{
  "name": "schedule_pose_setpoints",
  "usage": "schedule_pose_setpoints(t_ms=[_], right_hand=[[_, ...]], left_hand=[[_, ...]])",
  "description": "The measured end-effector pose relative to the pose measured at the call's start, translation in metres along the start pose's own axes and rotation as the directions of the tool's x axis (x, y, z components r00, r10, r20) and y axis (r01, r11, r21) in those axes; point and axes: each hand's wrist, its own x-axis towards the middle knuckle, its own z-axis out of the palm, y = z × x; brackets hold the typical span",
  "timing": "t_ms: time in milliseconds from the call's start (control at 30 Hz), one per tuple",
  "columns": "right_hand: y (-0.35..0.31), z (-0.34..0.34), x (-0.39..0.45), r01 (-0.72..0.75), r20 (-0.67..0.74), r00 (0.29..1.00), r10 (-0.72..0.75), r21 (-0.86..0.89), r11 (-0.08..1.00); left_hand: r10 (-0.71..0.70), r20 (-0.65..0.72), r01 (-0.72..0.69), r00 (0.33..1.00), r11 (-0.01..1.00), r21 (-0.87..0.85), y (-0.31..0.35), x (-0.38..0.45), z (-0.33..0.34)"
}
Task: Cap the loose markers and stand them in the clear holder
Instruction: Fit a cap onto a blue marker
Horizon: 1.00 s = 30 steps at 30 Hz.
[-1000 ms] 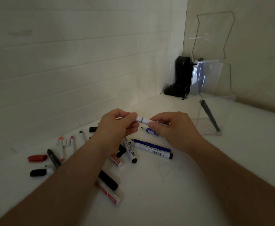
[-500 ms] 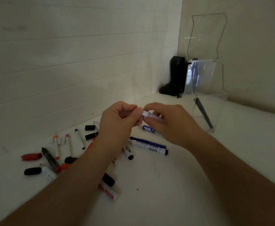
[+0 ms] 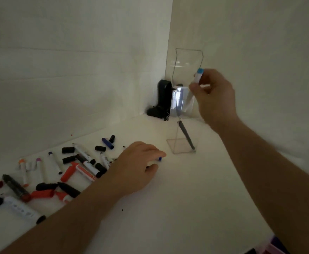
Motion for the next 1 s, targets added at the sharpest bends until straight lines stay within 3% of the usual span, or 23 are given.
schedule_pose_setpoints(t_ms=[100,233,400,567,867,933,1000], right_hand=[[0.026,0.006,-0.014,-0.006,0.135,0.99,0.046,-0.288,0.957],[0.046,0.015,-0.024,0.01,0.206,0.975,0.078,-0.395,0.919],[0.059,0.02,-0.024,0.119,0.23,0.972,0.05,-0.661,0.741],[0.061,0.02,-0.023,0.174,0.36,0.928,0.097,-0.648,0.741],[0.06,0.025,-0.028,0.137,0.306,0.951,0.051,-0.561,0.817],[0.055,0.027,-0.032,0.142,0.161,0.985,-0.06,-0.562,0.815],[0.042,0.029,-0.039,0.247,0.04,0.962,-0.269,-0.541,0.804]], left_hand=[[-0.036,0.053,0.036,0.998,0.999,0.001,-0.004,-0.002,0.001],[-0.069,0.02,0.07,0.997,0.997,-0.027,-0.008,-0.004,-0.001],[-0.092,0.041,0.094,0.995,0.995,-0.041,-0.017,-0.005,0.002],[-0.095,0.048,0.097,0.994,0.994,-0.045,-0.021,-0.005,0.005],[-0.116,0.032,0.118,0.993,0.991,-0.062,-0.026,-0.004,0.007],[-0.123,0.039,0.125,0.992,0.991,-0.052,-0.025,-0.003,0.006],[-0.128,0.014,0.128,0.992,0.991,-0.046,-0.023,-0.002,0.004]])
